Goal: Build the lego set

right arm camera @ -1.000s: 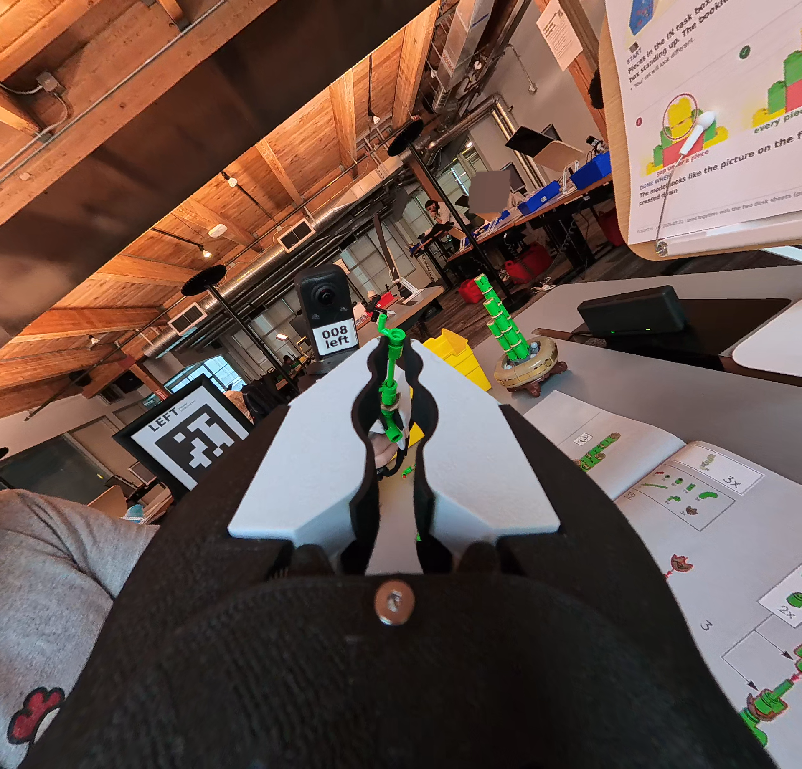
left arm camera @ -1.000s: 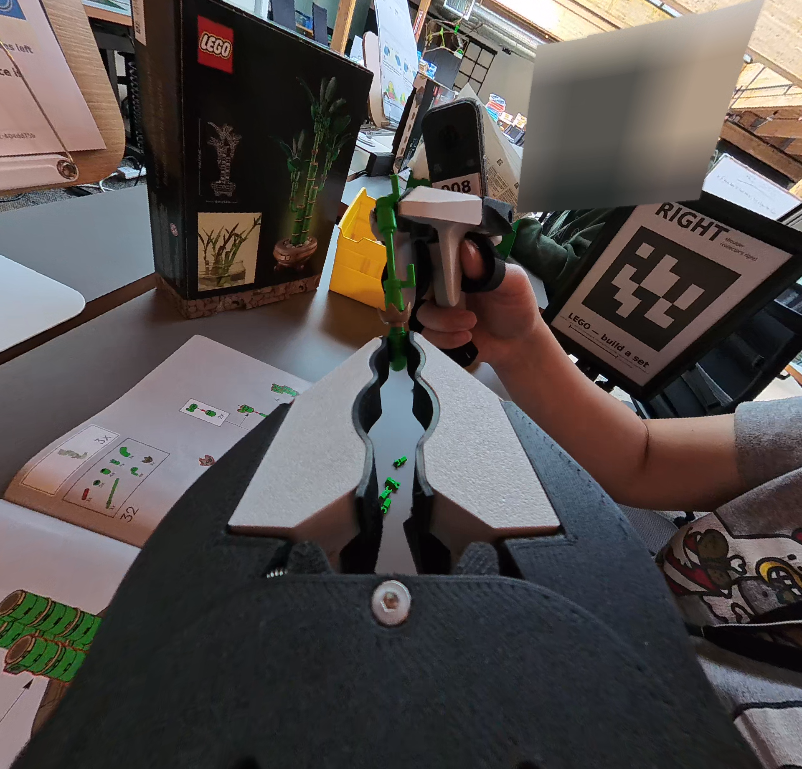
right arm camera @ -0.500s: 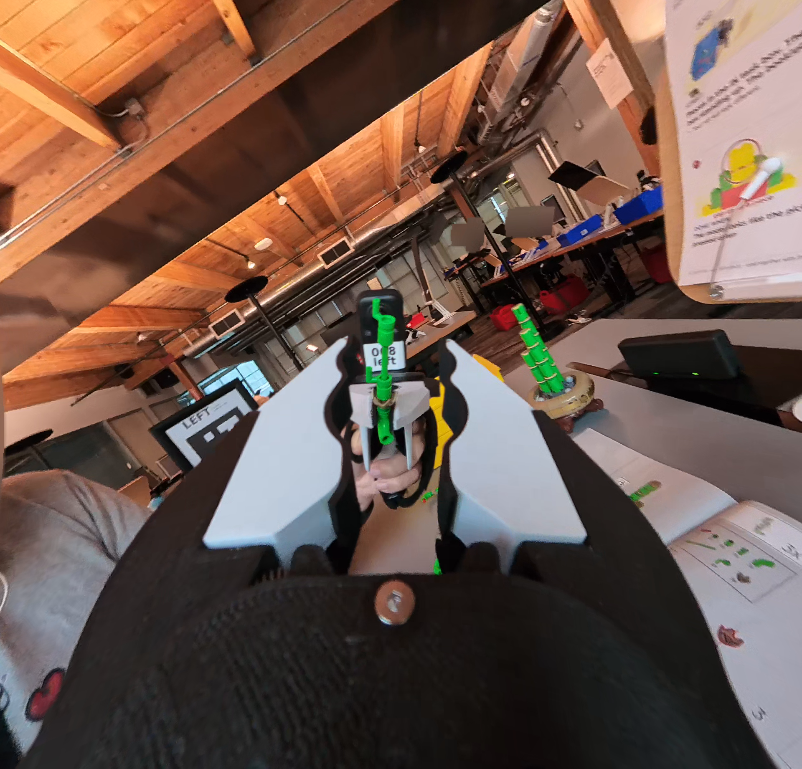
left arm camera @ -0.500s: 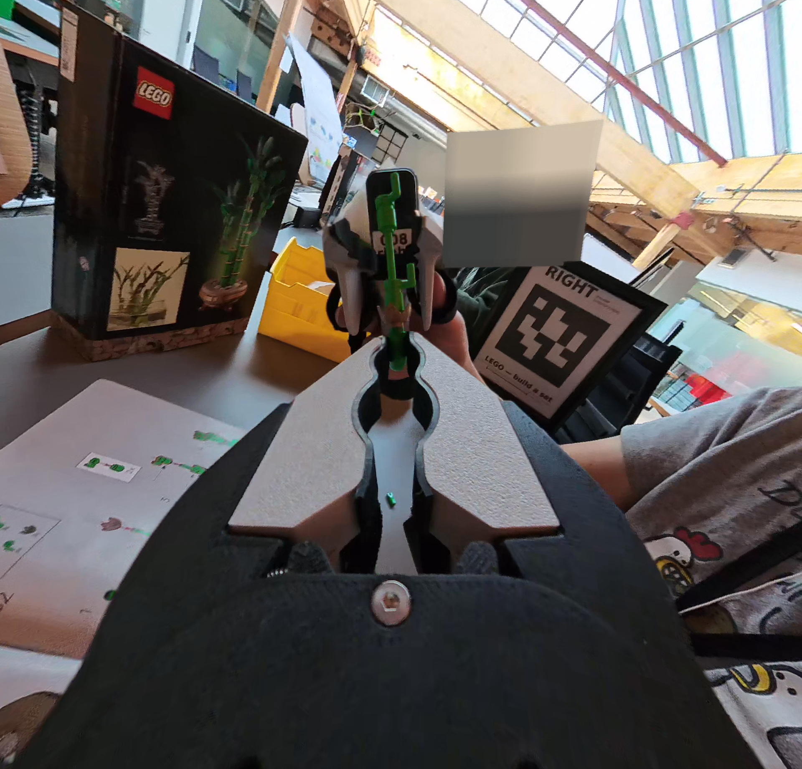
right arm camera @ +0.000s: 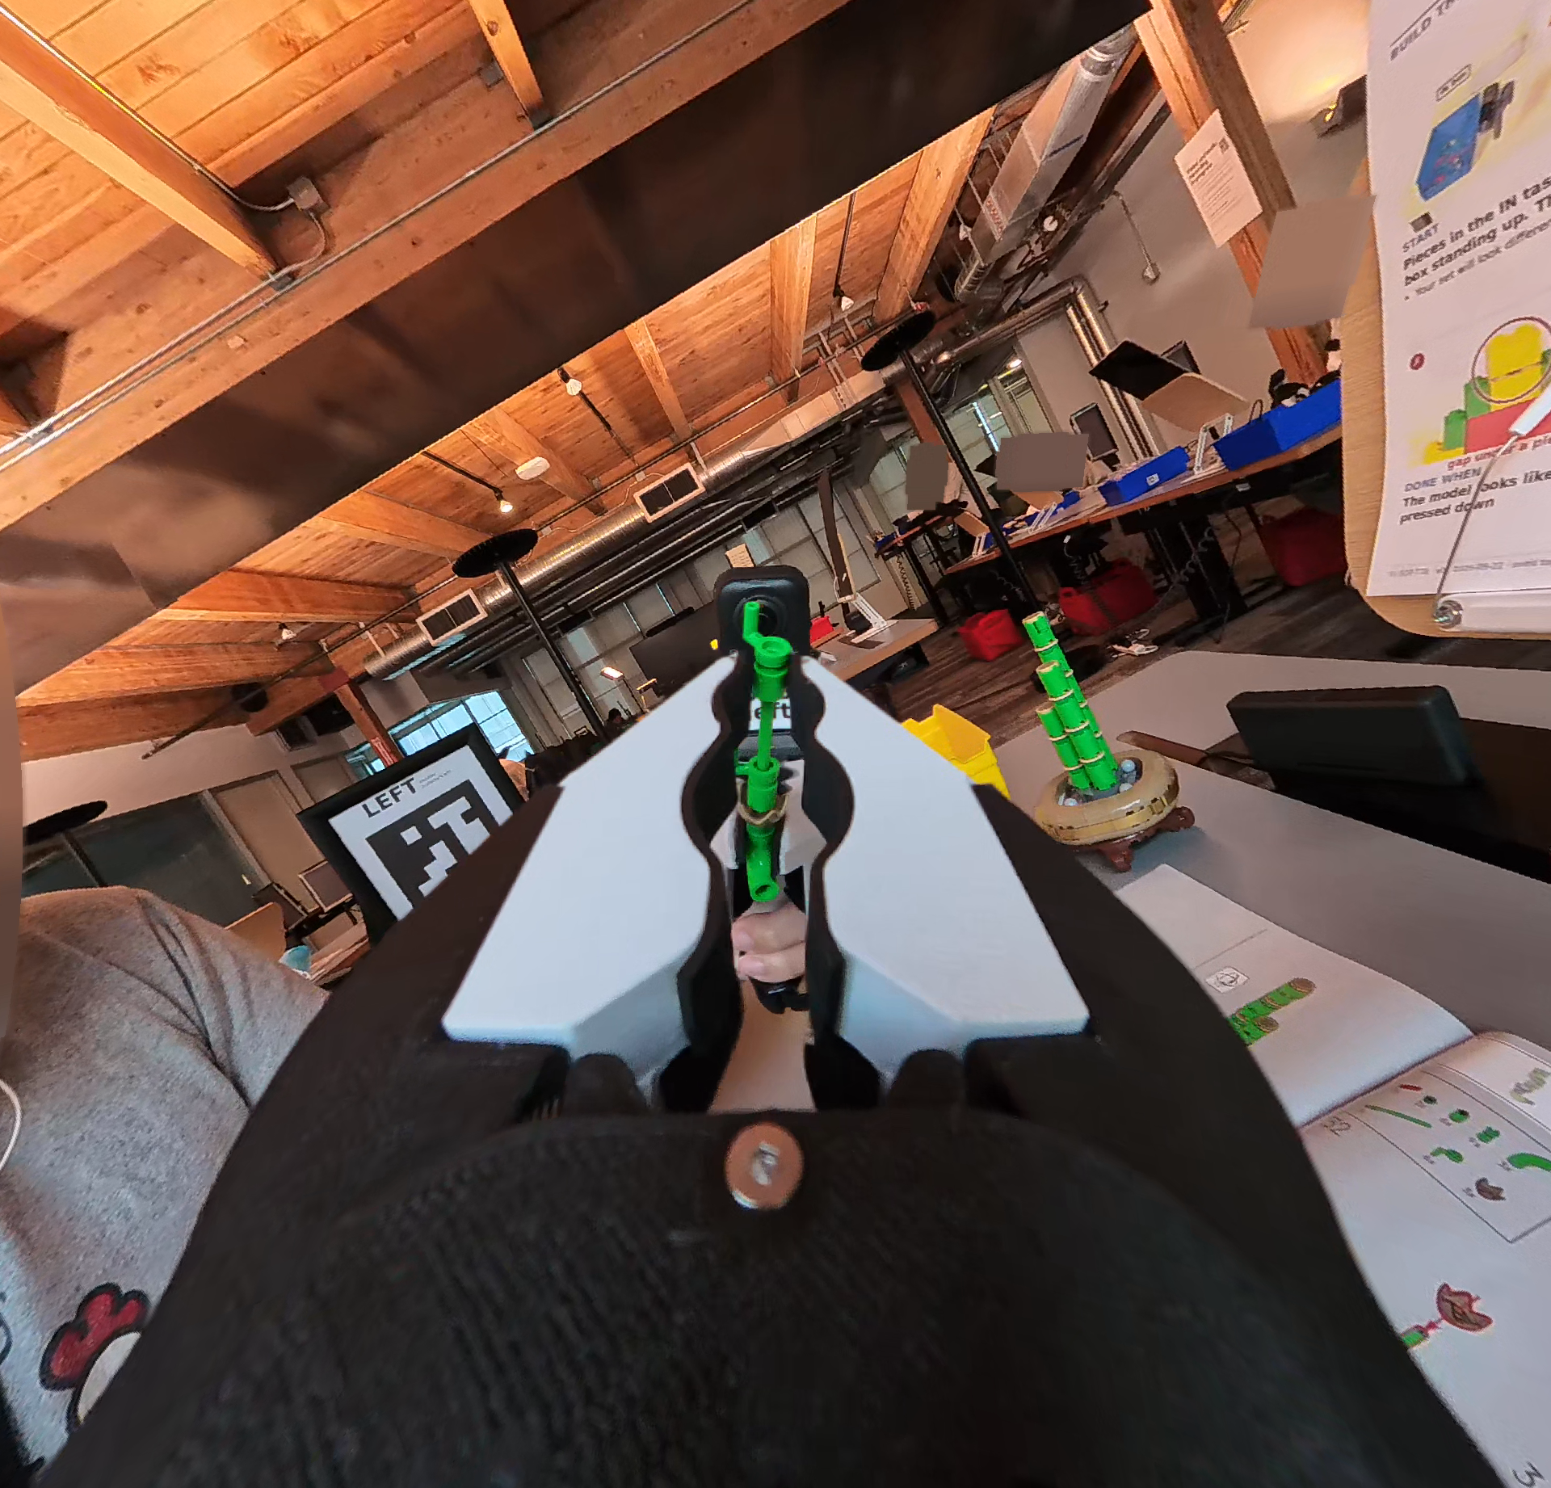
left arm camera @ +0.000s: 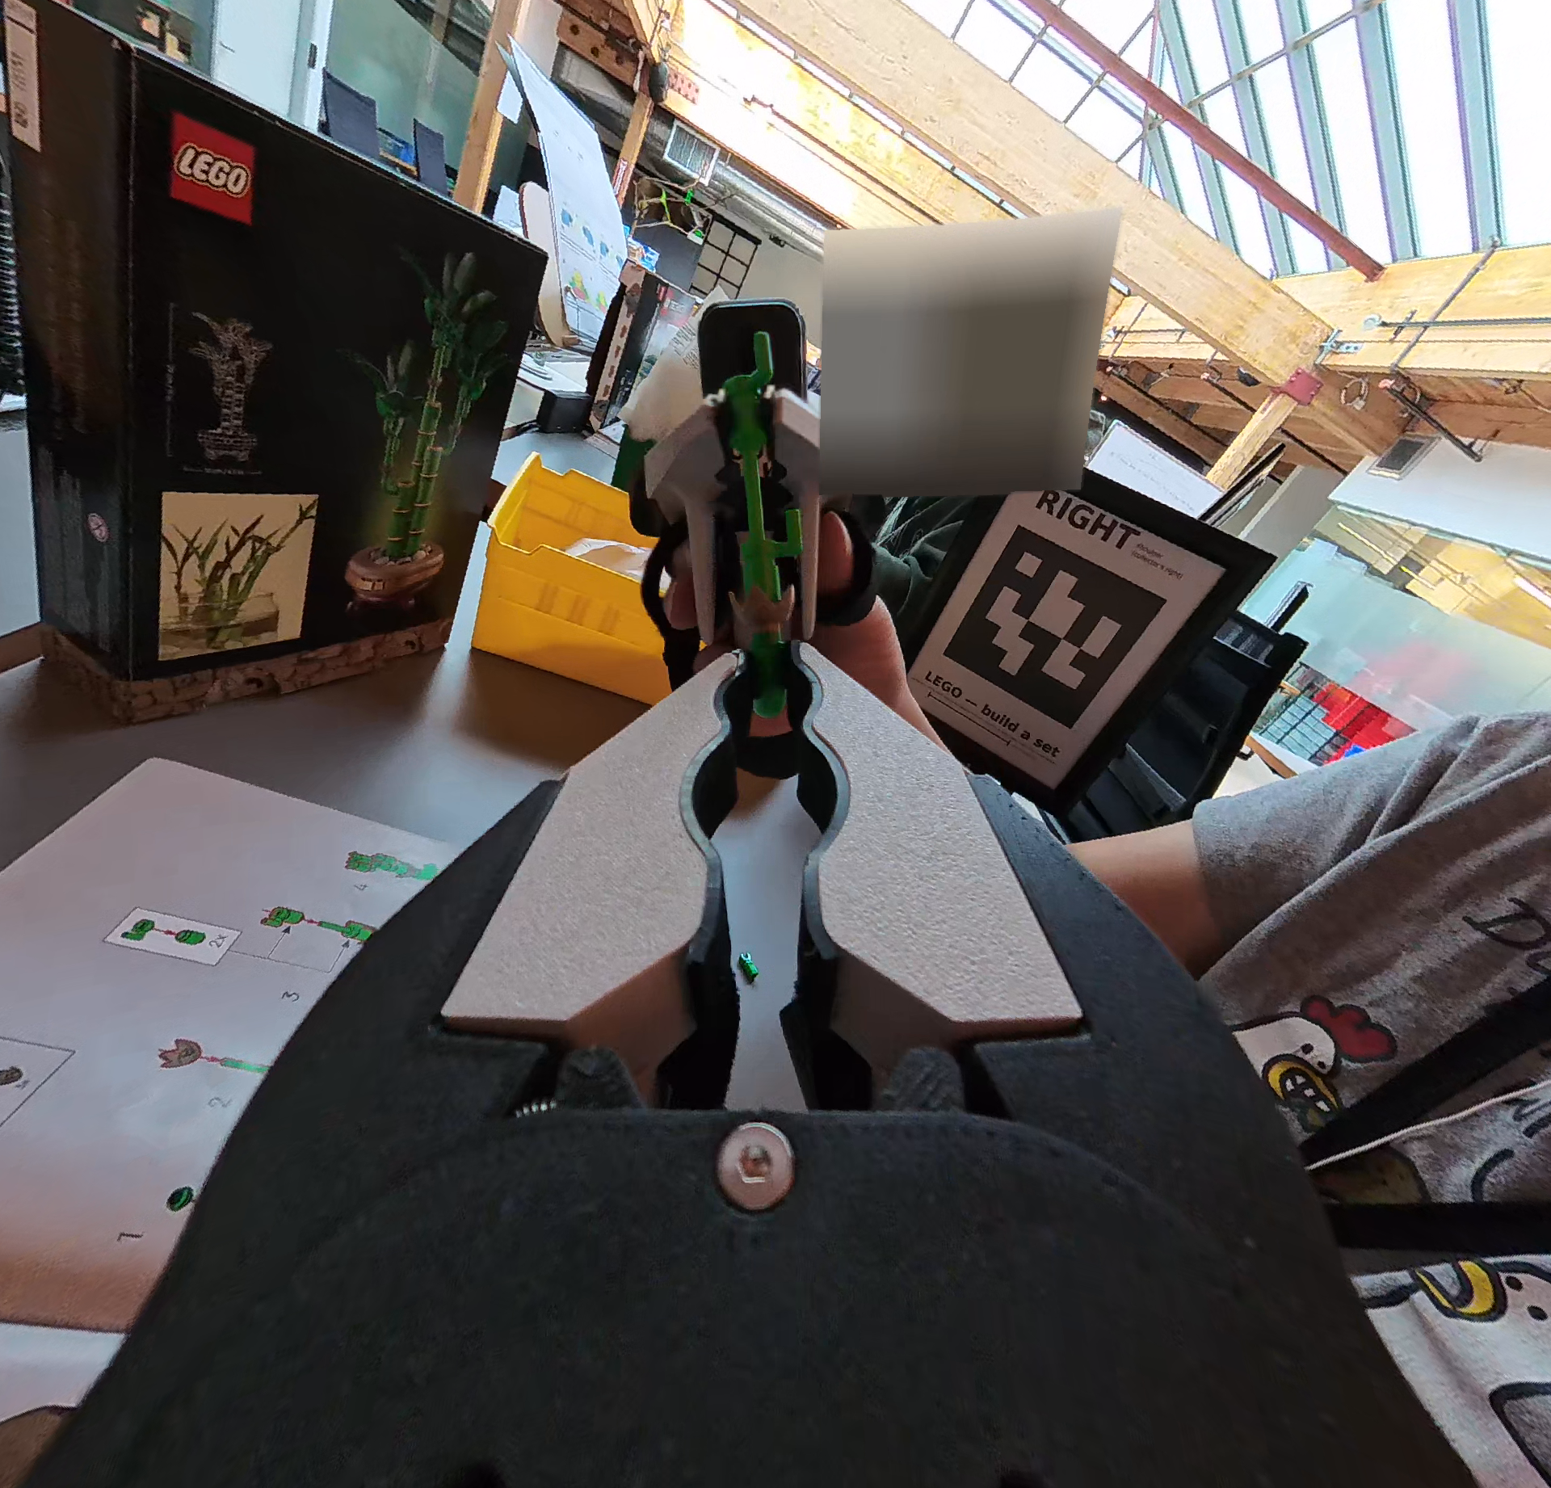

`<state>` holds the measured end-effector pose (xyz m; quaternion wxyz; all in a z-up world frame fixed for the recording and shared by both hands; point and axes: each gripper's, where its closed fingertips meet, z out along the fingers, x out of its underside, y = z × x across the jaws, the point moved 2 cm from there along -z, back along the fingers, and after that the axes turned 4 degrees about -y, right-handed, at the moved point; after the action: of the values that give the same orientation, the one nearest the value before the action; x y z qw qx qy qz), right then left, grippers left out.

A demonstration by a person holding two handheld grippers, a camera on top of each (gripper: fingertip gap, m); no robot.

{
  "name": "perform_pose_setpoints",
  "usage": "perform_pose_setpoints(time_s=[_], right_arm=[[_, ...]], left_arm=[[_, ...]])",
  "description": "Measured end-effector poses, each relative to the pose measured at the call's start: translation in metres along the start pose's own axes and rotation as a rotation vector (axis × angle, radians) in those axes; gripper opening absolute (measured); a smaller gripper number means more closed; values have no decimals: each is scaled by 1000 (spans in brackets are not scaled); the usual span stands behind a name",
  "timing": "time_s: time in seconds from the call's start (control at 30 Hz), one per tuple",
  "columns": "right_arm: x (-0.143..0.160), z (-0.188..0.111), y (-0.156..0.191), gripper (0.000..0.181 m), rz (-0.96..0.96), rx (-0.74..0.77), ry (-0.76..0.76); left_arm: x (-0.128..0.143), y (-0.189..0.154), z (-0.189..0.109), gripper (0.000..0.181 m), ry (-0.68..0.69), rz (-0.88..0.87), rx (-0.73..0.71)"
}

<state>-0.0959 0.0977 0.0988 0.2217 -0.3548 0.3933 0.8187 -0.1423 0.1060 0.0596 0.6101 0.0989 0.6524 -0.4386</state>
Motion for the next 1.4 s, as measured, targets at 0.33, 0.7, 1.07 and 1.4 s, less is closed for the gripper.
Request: perform_pose_setpoints(time_s=[0.33,0.7,1.07,1.4], right_arm=[[8,-3,0,6,52,-18,84],[9,-6,-2,6,40,9,108],[9,-5,-3,6,29,23,96],[10,-3,-2,6,37,16,90]], left_arm=[[6,1,-4,6,71,40,-36],[7,3,-4,6,77,39,-49],[3,6,-7,5,44,52,-74],[5,6,-6,5,61,56,-79]])
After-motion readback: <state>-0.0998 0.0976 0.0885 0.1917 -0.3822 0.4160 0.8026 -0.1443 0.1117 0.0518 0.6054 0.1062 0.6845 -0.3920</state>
